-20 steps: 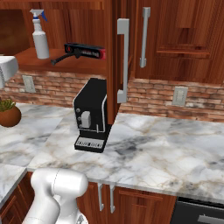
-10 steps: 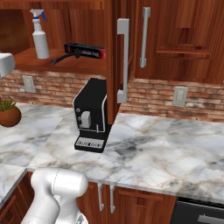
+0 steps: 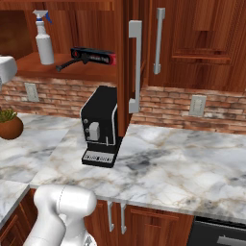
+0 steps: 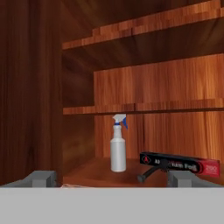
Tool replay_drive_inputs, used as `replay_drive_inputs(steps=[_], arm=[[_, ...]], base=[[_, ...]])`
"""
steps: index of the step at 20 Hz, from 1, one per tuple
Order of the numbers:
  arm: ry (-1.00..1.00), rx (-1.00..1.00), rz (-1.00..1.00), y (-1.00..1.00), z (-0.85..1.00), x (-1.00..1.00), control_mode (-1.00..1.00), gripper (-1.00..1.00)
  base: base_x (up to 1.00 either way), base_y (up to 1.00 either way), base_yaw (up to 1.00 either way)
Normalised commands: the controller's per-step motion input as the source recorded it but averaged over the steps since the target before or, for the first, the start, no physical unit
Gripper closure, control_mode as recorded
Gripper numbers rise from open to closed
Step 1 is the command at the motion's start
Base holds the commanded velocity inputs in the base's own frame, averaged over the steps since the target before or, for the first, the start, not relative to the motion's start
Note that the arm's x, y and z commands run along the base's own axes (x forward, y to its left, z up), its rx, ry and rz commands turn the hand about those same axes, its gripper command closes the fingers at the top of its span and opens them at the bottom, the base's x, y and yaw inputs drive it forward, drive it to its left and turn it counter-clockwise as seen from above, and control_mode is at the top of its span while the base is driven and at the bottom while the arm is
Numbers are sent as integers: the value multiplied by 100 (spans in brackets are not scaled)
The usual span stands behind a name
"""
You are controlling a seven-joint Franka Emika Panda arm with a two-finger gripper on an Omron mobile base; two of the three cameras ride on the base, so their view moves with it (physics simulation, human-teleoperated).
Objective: Pick the spray and dish brush from the cabinet and place them on the counter.
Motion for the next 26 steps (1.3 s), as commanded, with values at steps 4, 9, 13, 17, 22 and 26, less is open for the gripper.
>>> replay_drive_inputs(steps=[4,9,13,17,22,26], arm=[[-5,0,0,0,0,9,-100,-100],[-4,0,0,0,0,13,-100,-100],[-2,0,0,0,0,14,-100,-100],[0,0,0,4,0,21,-100,-100],[-3,0,0,9,0,21,-100,-100],[-5,-1,0,9,0,17,-100,-100]], base=[[0,0,0],[0,0,0],[0,0,0],[0,0,0],[0,0,0],[0,0,0]])
